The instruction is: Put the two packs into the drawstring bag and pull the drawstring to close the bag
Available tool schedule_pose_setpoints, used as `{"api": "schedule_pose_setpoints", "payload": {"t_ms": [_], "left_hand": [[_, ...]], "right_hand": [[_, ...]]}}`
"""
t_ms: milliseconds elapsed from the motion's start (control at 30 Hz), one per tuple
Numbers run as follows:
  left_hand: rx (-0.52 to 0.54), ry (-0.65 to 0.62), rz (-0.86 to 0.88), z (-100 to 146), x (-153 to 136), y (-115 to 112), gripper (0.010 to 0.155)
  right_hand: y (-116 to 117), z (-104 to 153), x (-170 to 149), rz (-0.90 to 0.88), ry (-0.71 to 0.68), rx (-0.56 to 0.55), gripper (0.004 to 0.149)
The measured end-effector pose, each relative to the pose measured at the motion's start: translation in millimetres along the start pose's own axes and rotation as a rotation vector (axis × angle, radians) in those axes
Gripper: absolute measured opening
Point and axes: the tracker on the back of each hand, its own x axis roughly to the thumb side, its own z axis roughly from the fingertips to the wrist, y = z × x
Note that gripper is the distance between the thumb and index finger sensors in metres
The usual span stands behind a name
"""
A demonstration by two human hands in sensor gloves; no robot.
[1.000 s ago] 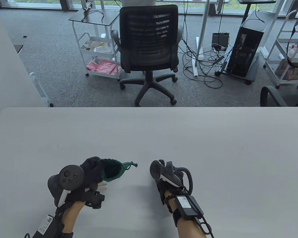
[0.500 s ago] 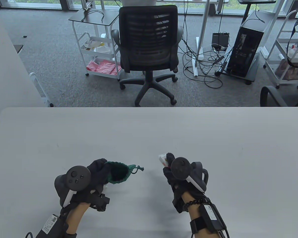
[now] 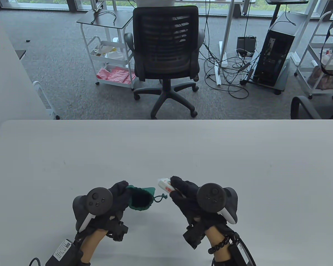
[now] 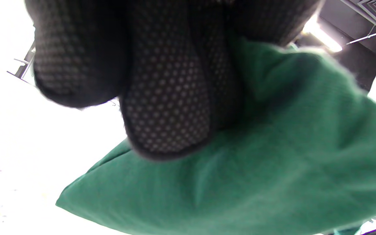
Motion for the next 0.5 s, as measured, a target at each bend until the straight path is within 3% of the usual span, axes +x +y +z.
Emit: {"api": "schedule_pose_setpoints", "payload": {"t_ms": [267,500], "left_hand": [[-0.004,-0.025,-0.018,1.4,5.7,-2.6,0.047],[-0.009,-0.070,-0.047,4.6,13.5,-4.2,0.047]], "right_hand": [[11.7,5.7,29.1,0.014,-0.101,0.068,0.052],[26.3,5.1,34.0,0.093,-0.107,0.106,0.050]]}}
